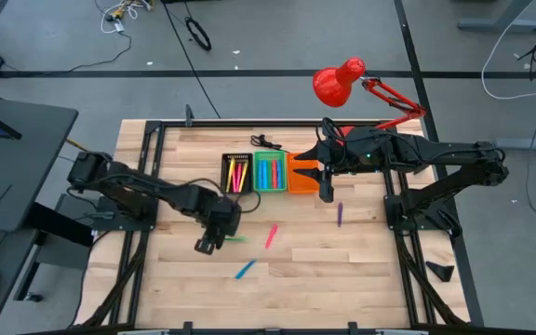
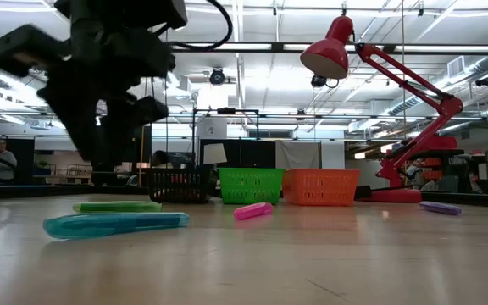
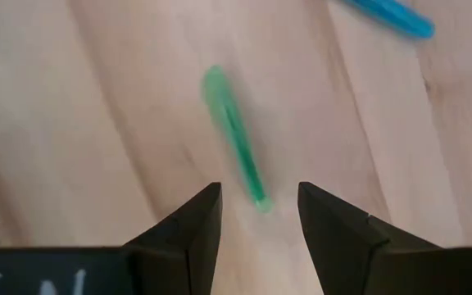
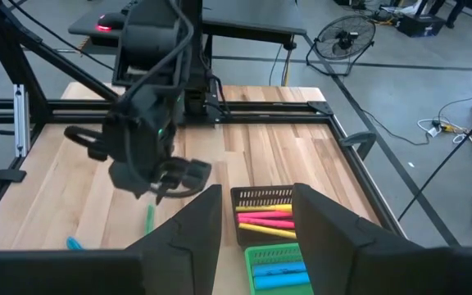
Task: Pick & Place Markers
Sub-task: Put the small green pen into the orange bin
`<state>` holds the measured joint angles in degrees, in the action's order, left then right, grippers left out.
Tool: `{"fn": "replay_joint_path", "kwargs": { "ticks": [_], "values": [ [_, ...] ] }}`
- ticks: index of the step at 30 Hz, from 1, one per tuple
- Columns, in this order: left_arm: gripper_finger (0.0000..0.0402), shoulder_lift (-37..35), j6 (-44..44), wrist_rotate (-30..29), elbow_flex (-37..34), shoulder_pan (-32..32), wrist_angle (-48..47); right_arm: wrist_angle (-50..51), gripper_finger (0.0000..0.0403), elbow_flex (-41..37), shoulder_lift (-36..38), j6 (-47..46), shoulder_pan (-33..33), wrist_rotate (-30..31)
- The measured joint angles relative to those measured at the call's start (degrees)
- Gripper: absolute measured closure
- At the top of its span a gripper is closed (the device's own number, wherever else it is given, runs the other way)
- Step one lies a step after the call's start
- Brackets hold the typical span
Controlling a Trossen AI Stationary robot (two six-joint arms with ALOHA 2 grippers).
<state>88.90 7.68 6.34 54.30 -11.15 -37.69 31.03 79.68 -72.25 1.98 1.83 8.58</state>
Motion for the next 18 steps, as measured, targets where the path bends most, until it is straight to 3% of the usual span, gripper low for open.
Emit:
{"fn": "replay_joint_path", "kwargs": {
  "ticks": [6, 18],
  "values": [
    [0.0232, 3.2, -3.0, -1.2, -2.2, -1.9, 5.5, 0.0, 0.0250, 0.0, 0.0, 0.0, 0.0, 0.0],
    [0.0236, 10.5, -14.0, -3.7, -2.0, -3.9, 7.1, 0.0, 0.0250, 0.0, 0.0, 0.0, 0.0, 0.0]
  ]
}}
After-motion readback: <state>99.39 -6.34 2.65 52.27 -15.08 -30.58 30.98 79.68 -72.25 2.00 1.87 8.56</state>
